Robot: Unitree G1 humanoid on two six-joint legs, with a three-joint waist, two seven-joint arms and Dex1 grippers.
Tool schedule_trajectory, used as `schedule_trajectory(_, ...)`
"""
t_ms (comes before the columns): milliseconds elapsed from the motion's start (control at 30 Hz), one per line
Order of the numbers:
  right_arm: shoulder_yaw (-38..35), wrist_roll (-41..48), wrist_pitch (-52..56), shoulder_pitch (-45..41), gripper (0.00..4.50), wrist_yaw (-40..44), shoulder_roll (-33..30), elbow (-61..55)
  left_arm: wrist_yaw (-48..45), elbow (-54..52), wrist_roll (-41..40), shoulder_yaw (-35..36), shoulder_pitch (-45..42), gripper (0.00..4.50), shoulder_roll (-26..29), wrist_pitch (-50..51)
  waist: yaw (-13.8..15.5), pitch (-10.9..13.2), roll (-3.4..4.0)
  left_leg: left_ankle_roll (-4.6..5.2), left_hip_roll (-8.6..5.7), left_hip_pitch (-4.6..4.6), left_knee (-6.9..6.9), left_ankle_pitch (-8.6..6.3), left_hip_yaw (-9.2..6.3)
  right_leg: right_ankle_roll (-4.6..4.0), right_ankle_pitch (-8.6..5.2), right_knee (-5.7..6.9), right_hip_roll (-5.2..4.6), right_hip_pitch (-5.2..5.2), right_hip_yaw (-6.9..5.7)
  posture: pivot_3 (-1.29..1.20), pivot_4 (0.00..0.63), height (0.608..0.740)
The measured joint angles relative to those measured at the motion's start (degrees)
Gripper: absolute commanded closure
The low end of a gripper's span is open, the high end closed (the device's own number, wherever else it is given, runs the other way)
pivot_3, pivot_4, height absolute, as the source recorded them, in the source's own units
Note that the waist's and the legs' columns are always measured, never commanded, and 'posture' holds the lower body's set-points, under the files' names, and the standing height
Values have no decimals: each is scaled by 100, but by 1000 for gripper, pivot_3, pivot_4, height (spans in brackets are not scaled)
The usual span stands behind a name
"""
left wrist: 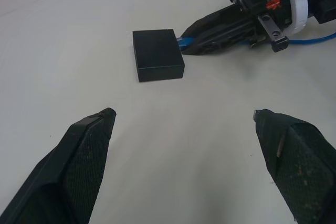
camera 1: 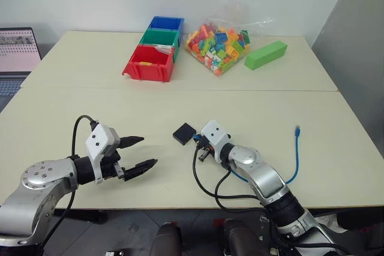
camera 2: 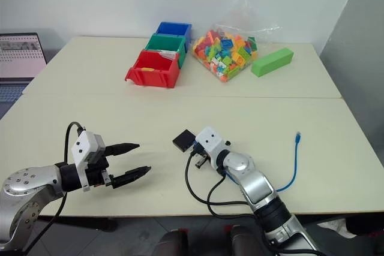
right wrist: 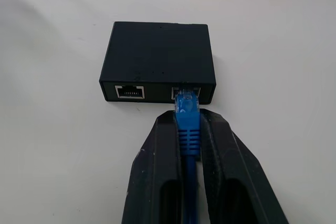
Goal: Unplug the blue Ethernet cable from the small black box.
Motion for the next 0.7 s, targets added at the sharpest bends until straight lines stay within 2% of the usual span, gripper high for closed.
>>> schedule_trajectory(200, 86, -273, -772, -119, 4292, 456, -615, 0, 14, 329, -46, -166, -301, 0, -165, 95, -2, 1, 1, 0, 1, -2, 0, 0, 0, 0, 0, 0, 0, -1, -1, 0, 150, 740)
schedule_trajectory(333, 175, -377, -2411, -378, 4292, 1132, -1149, -52, -121, 450, -889, -177, -580, 0, -245, 1068, -37, 3, 0, 0, 1, -2, 0, 0, 1, 1, 0, 0, 3, -1, -9, 0, 150, 740)
schedule_trajectory(500, 172, -373, -3835, -679, 4292, 1860, -1628, -93, -273, 534, -1554, -226, -1056, 0, -223, 1922, -41, 3, -3, 0, 1, -1, 1, 0, -3, 1, 0, 0, 4, 2, -11, 0, 150, 740)
schedule_trajectory(700, 199, -480, -4768, -926, 4292, 2378, -1878, -34, -625, 515, -1718, -614, -1300, 0, 79, 2410, -41, 4, -2, 0, 1, 0, 1, 0, -4, 0, 1, 2, 4, 2, -9, 0, 150, 740)
